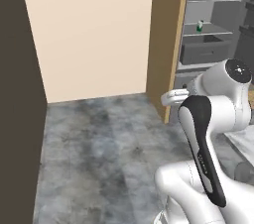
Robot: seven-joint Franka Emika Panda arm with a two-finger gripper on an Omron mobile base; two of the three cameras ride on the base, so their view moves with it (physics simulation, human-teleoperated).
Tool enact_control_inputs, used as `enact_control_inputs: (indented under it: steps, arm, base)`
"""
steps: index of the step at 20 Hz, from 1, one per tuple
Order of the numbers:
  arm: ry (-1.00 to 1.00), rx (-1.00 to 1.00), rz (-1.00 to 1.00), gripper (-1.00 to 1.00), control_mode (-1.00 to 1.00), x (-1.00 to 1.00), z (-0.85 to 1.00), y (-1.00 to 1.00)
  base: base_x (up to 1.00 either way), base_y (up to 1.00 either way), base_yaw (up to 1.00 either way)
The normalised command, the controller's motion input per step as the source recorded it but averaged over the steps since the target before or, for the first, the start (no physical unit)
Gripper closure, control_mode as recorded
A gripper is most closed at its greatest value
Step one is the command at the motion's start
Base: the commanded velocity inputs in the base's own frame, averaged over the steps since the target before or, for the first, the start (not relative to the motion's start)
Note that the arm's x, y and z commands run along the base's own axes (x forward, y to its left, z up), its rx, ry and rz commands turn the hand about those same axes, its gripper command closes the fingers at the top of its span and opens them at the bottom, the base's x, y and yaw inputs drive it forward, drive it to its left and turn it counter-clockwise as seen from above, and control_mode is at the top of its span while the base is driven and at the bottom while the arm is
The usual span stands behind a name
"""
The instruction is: Take a sugar cube from the saucer and place it inside the coffee. Then, grab milk from the fridge and place it next to the coffee on the counter to sweeten the coffee.
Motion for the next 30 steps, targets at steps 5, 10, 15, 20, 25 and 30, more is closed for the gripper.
enact_control_inputs:
  steps: [5, 10, 15, 20, 25, 30]
  arm:
    - [0.00, 0.00, 0.00, -1.00, 1.00, 0.00, 0.00, 0.00]
    - [0.00, 0.00, 0.00, -1.00, 1.00, 0.00, 0.00, 0.00]
    - [0.00, 0.00, 0.00, -1.00, 1.00, 0.00, 0.00, 0.00]
    - [0.00, 0.00, 0.00, -1.00, 1.00, 0.00, 0.00, 0.00]
    - [0.00, 0.00, 0.00, -1.00, 1.00, 0.00, 0.00, 0.00]
    - [0.00, 0.00, 0.00, -1.00, 1.00, 0.00, 0.00, 0.00]
  base:
    - [1.00, 0.03, -0.17]
    - [1.00, 0.01, -0.18]
    - [1.00, 0.00, -0.18]
    - [1.00, -0.37, -0.10]
    - [1.00, -0.89, -0.08]
    - [0.81, -1.00, -0.05]
